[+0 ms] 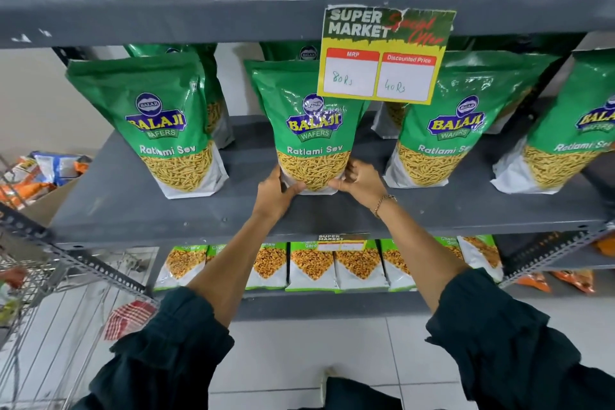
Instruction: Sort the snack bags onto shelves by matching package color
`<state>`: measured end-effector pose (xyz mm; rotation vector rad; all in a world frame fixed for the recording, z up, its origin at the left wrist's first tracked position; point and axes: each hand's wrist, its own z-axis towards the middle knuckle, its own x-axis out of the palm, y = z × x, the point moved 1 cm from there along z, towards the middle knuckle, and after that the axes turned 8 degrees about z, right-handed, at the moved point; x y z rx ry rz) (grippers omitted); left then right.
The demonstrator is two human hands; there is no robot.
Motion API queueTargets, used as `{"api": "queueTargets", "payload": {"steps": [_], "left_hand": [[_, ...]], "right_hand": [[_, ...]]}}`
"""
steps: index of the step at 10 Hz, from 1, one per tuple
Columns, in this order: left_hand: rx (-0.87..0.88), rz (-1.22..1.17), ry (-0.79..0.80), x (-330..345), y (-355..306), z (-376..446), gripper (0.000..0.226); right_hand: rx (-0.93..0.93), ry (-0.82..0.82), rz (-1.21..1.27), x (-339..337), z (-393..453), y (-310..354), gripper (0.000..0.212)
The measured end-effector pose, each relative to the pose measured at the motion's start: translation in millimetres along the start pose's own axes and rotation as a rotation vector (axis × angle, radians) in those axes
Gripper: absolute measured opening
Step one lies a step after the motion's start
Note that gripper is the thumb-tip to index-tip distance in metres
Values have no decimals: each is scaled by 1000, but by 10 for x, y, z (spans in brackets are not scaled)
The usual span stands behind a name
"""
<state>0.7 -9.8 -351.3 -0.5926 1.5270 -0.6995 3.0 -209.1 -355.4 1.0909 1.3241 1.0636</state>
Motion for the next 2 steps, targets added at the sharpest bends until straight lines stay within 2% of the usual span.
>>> {"api": "queueTargets", "payload": {"steps": [1,2], "left_hand": [[-50,41,55,30,-19,-74,72],[-75,-54,-21,-41,-114,-247,78]], "right_hand": [[-19,-56,-42,0,-77,67,58],[-85,-196,7,32,-257,143,58]]}}
